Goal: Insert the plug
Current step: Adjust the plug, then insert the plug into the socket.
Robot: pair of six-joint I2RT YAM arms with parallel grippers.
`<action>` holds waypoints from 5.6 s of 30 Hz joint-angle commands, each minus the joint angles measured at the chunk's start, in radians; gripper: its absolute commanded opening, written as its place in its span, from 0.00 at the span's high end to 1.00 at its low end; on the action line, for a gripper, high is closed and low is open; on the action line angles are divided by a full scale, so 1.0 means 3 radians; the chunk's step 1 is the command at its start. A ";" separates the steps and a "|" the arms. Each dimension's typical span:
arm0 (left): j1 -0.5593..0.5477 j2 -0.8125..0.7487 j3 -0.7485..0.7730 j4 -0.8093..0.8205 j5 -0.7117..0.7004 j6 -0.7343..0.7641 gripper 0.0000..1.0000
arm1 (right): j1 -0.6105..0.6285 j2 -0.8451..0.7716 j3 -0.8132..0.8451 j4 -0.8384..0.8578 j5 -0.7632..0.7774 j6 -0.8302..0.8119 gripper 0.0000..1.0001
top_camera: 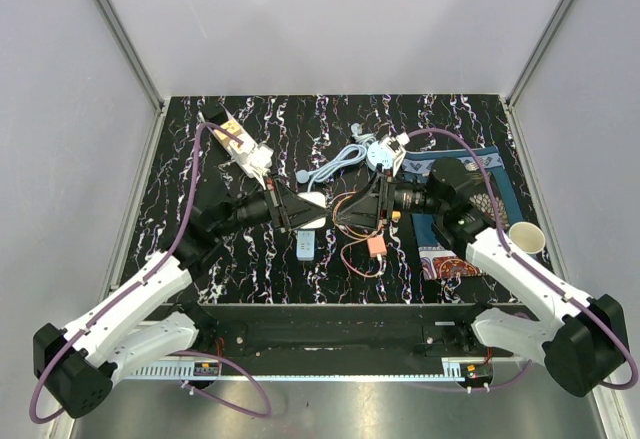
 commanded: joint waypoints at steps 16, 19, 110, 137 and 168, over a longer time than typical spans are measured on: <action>-0.0007 0.0263 0.0133 0.0761 0.0405 -0.0196 1.00 | 0.0010 0.0298 0.0183 0.0774 -0.0609 0.0240 0.57; -0.0012 0.0299 0.0143 0.0756 0.0415 -0.0185 1.00 | 0.0010 0.0298 0.0224 0.0713 -0.0614 0.0169 0.63; 0.0300 0.0064 -0.0149 0.0817 0.0747 -0.0374 0.42 | -0.0163 0.0278 0.0413 0.0406 -0.0804 -0.0107 1.00; 0.0182 0.0330 0.0076 0.0649 0.0763 -0.0308 0.82 | -0.0169 0.0319 0.0419 0.0268 -0.0793 -0.0250 1.00; -0.0109 0.1127 0.0772 -0.2618 -0.1451 0.0674 1.00 | -0.0194 -0.0734 0.0587 -0.3030 0.2182 -0.1769 0.03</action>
